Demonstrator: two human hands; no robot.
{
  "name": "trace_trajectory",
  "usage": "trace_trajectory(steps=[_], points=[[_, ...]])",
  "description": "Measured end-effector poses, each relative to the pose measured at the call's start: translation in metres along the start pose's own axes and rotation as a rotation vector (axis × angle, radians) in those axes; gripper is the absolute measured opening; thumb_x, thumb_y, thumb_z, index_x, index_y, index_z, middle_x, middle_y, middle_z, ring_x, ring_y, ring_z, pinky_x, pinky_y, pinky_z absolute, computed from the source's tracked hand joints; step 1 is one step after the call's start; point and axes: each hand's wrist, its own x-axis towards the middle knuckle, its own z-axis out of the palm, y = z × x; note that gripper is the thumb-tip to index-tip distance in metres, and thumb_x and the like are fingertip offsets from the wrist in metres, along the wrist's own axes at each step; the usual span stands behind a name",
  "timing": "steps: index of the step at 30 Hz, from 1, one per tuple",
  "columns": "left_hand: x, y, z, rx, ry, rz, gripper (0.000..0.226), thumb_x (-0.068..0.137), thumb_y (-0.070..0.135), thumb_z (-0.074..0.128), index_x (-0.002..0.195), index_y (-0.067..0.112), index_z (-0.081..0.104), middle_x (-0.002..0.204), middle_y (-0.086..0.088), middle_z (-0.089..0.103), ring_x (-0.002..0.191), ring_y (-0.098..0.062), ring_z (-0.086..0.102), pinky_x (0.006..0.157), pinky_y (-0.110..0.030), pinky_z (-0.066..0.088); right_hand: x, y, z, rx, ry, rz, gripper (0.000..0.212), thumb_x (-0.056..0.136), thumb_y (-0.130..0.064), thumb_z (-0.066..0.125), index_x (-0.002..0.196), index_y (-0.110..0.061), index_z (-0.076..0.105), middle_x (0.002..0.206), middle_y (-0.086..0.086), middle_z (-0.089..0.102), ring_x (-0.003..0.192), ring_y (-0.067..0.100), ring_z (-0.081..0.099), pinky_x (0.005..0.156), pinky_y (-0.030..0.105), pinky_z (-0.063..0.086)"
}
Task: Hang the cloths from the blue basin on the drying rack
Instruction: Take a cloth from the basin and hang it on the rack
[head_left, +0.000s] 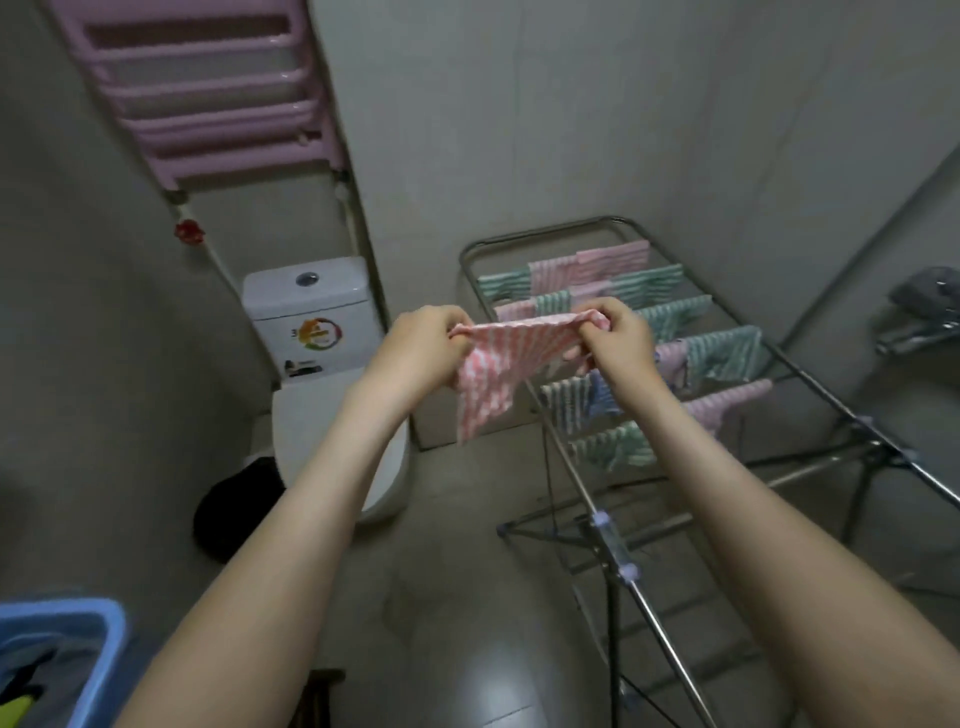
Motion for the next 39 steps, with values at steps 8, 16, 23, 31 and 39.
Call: trace_trajectory(steps=[8,16,23,31,39], points=[[0.043,0.086,0.086,-0.054,-0.213,0.140,0.015,0.089,0.011,0.055,0.076,0.008,0.062,0.078,-0.013,0.073,0.064,-0.017,0.072,0.073,-0.032,0.058,0.012,0.039,-0.124,-0.017,0.283,0.059,0.025,0.085,0.002,0.046,0.076,-0.019,0.058,0.065,0.001,0.058,0.057,0.019,0.060,0.053,0.031,0.052],[0.096,0.142,0.180,-0.168,-0.518,0.180,0.021,0.087,0.015,0.056,0.067,0.008,0.057,0.075,-0.018,0.070,0.074,-0.028,0.072,0.078,-0.045,0.058,0.038,0.085,-0.213,-0.229,0.514,0.110,0.014,0.085,-0.004,0.057,0.098,-0.004,0.063,0.087,0.002,0.060,0.083,0.014,0.053,0.064,0.024,0.034],[0.157,0.167,0.252,-0.158,-0.686,0.242,0.017,0.091,0.010,0.050,0.075,0.006,0.057,0.062,-0.012,0.067,0.049,-0.010,0.066,0.051,-0.024,0.053,0.089,0.138,-0.257,-0.418,0.561,0.216,0.007,0.091,-0.012,0.054,0.093,-0.010,0.061,0.085,0.005,0.054,0.082,0.017,0.049,0.070,0.027,0.033],[0.206,0.166,0.318,-0.068,-0.790,0.212,0.027,0.092,0.019,0.049,0.065,0.014,0.051,0.078,-0.016,0.070,0.074,-0.027,0.070,0.071,-0.036,0.057,0.139,0.199,-0.265,-0.596,0.458,0.399,0.022,0.096,-0.016,0.048,0.095,0.004,0.056,0.098,0.025,0.061,0.089,0.032,0.055,0.064,0.028,0.023],[0.244,0.145,0.354,0.022,-0.851,0.145,0.026,0.095,0.017,0.046,0.070,0.009,0.046,0.068,-0.011,0.056,0.058,-0.021,0.058,0.060,-0.030,0.053,0.171,0.236,-0.254,-0.469,0.325,0.408,0.039,0.091,-0.005,0.049,0.130,-0.002,0.045,0.111,0.014,0.057,0.100,0.024,0.054,0.086,0.035,0.046]])
